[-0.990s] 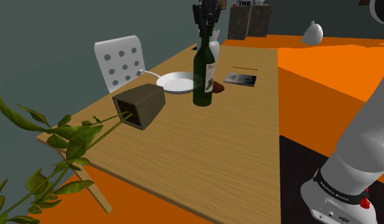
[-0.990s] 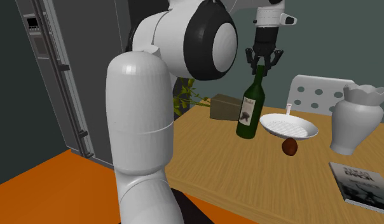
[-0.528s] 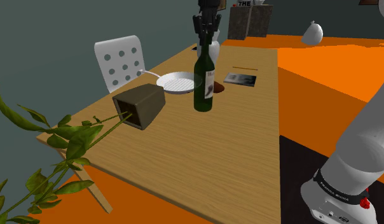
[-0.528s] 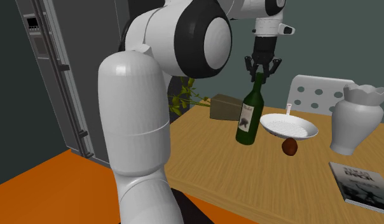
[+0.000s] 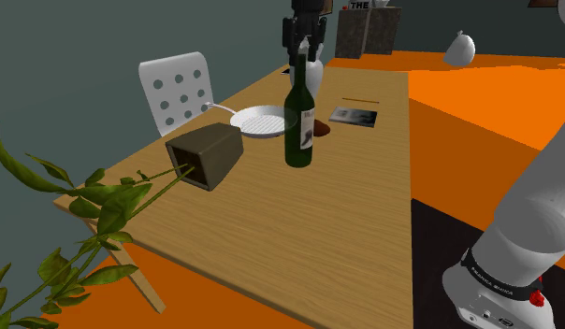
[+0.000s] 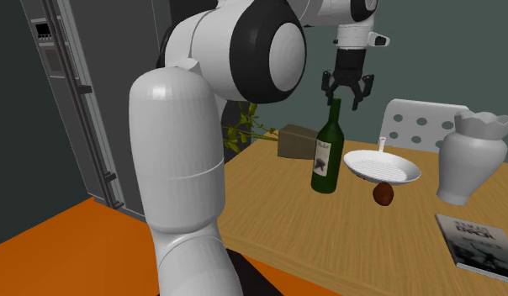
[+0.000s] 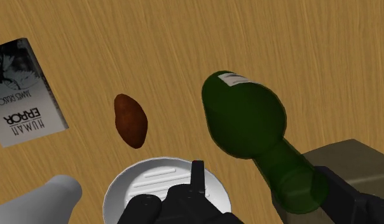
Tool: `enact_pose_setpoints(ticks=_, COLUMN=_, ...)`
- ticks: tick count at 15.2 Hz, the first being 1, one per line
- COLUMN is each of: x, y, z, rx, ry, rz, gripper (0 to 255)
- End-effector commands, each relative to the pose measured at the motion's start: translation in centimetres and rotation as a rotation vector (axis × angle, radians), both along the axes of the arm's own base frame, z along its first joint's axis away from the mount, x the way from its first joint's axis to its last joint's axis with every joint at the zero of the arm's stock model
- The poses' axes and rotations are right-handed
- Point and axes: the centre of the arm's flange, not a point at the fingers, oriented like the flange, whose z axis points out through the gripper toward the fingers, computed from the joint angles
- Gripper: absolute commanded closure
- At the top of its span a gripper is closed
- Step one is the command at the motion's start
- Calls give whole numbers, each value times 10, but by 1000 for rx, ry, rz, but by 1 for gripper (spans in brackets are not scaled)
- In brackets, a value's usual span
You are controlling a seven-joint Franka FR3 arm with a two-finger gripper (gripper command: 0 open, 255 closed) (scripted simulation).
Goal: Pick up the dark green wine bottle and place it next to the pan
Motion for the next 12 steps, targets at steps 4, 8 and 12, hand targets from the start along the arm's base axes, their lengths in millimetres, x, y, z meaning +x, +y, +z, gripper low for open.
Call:
enact_pose_setpoints(ticks=4, x=0, y=0, z=0, rx=0, ry=0, rz=0, gripper=0)
enact_pose_setpoints(ticks=8, x=-3, y=-2, z=50, rx=0, ry=0, rz=0, gripper=0)
enact_pose_setpoints(ticks=12, x=-3, y=-2, z=50, rx=0, ry=0, rz=0, gripper=0)
